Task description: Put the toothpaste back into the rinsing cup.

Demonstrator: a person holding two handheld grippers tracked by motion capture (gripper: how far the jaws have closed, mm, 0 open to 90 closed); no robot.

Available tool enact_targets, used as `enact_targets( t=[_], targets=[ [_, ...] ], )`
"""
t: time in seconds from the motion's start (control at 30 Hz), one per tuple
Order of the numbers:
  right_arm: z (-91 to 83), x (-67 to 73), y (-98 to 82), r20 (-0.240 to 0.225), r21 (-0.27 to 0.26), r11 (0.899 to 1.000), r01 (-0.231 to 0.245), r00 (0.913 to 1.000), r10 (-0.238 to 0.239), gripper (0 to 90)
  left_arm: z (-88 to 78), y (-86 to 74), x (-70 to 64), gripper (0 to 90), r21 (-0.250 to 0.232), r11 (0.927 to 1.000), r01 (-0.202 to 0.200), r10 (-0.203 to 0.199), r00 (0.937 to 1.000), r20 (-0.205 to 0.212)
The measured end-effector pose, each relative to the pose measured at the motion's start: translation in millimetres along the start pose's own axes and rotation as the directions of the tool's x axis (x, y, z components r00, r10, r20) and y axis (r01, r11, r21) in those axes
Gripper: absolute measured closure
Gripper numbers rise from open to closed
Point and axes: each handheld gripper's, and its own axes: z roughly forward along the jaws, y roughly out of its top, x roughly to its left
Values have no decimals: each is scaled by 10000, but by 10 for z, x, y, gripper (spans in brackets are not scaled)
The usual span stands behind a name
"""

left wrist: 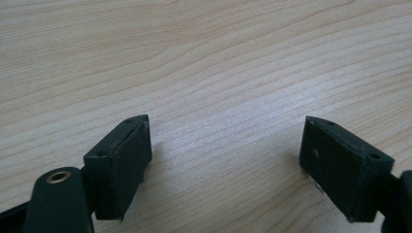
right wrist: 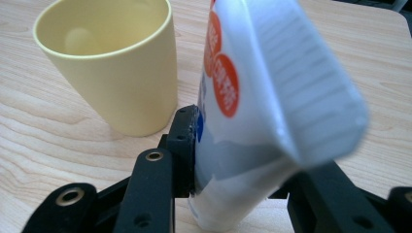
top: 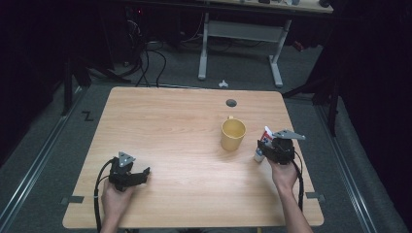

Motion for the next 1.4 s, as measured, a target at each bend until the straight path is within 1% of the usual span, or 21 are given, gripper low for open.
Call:
enact_targets(
  t=[0.17,0.3,0.4,0.73,0.83,0.9,1.0,1.07,1.2,1.27,1.4],
  targets=[
    [-16,-10,4,-131,-2,10000,-56,9999,56,651,0,0,0,196,2,10000,-3,3,10000,0],
    [-22,-11,11,-207,-65,10000,19,9998,-20,653,0,0,0,196,-2,10000,-2,2,10000,-2],
    [-41,-11,13,-264,-83,10000,-14,9997,12,654,0,0,0,196,-1,10000,-2,2,10000,-2],
    [-90,-23,27,-334,-177,9998,-24,9994,18,656,0,0,0,196,2,10000,-5,5,10000,-4],
    [-109,-26,48,-362,-245,9997,-7,9993,-2,657,0,0,-1,196,1,10000,-6,6,10000,-6],
    [-127,-25,80,-398,-287,9995,94,9992,-105,657,0,0,-1,196,0,10000,-5,5,10000,-5],
    [-156,-29,108,-520,-344,9994,52,9986,-70,658,0,0,-1,196,0,10000,-3,3,10000,-5],
    [-177,-31,123,-538,-423,9990,115,9985,-138,659,0,0,-1,196,0,10000,-4,4,10000,-4],
    [-206,-37,142,-596,-450,9989,88,9982,-115,660,0,0,0,196,3,10000,-7,7,10000,-4],
    [-226,-56,163,-712,-506,9987,23,9974,-59,661,0,0,0,196,2,10000,-5,5,10000,-5],
    [-245,-56,186,-705,-520,9986,76,9974,-113,661,0,0,-1,196,-2,10000,-2,2,10000,-5]
  ],
)
